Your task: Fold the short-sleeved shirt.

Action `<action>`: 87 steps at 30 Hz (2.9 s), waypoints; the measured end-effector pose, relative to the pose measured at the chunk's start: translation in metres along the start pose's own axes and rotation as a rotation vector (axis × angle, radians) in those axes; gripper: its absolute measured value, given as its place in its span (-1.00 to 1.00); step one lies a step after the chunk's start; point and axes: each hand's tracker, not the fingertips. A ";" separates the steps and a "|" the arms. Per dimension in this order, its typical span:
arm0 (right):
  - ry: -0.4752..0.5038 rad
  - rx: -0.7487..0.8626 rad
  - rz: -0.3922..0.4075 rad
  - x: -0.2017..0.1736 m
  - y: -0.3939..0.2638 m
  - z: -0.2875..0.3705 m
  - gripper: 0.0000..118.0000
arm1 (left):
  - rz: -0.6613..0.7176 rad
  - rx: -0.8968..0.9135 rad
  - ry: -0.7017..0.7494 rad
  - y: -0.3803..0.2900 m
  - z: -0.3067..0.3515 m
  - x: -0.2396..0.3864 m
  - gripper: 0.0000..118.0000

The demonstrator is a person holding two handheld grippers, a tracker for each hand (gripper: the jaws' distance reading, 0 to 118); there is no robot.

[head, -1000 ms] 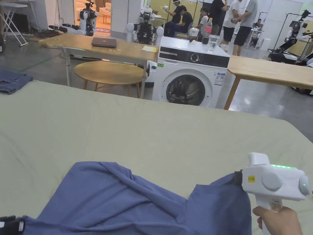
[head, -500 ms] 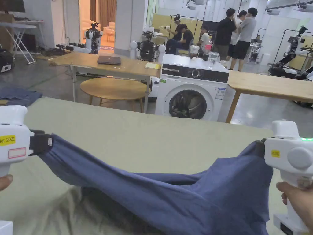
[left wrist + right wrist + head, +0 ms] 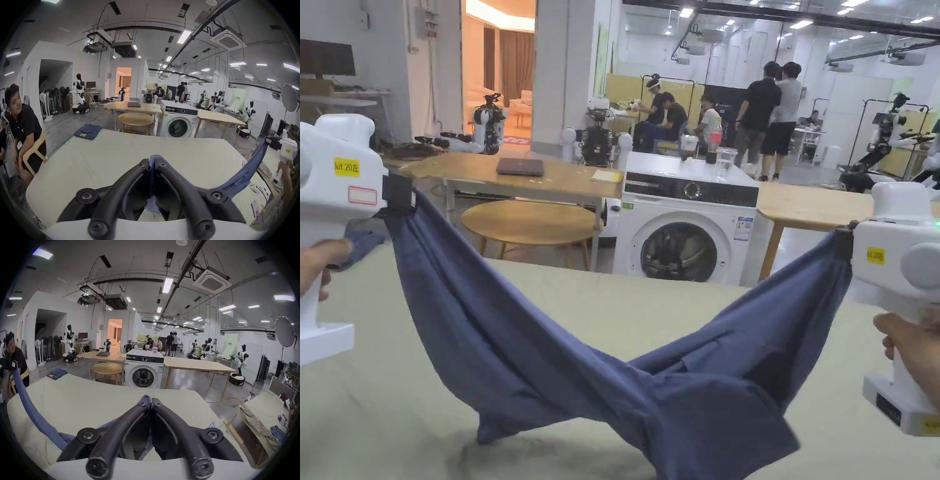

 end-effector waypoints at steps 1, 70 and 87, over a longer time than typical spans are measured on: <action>-0.010 0.013 0.019 -0.003 0.006 -0.002 -1.00 | 0.004 0.001 -0.001 0.005 -0.003 -0.001 -0.98; -0.117 -0.288 0.136 0.025 -0.223 0.108 -1.00 | 0.091 -0.154 0.014 -0.290 0.101 -0.086 -0.98; -0.113 -0.360 0.105 0.013 -0.295 0.099 -0.09 | 0.036 -0.180 0.181 -0.313 0.095 -0.079 -0.07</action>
